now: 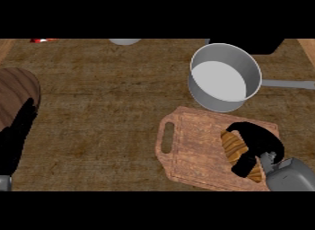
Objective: Pick the croissant from the cutting board and place it in the pot
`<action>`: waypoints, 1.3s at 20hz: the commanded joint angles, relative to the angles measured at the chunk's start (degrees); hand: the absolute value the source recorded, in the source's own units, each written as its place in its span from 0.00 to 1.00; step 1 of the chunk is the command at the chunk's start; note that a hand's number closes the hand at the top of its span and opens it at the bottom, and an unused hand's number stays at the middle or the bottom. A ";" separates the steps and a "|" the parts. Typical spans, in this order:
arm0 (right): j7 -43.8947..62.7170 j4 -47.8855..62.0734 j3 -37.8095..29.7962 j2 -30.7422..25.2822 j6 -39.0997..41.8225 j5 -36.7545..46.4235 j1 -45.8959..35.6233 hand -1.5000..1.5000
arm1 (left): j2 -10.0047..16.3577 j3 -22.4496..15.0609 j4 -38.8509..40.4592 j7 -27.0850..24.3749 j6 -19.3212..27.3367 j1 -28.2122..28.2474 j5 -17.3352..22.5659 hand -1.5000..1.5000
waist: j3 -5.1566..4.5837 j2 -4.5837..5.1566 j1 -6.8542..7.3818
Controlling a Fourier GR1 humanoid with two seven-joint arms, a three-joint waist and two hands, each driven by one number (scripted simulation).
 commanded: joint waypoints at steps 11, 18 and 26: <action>-4.63 -2.32 -1.04 6.03 4.71 8.55 1.84 1.00 | -3.98 2.47 -0.79 -1.88 -3.23 2.42 -2.87 0.50 | 0.24 0.17 0.08; -15.84 -9.81 14.07 9.25 3.34 18.19 -6.28 1.00 | -1.38 4.59 1.59 -0.58 -4.46 -1.23 -1.81 0.50 | 0.22 0.17 0.60; -12.23 -26.39 10.43 5.18 -4.80 31.07 -9.03 1.00 | -2.82 3.38 -0.82 2.85 -3.12 -1.28 -3.19 0.50 | 0.26 -0.25 -1.08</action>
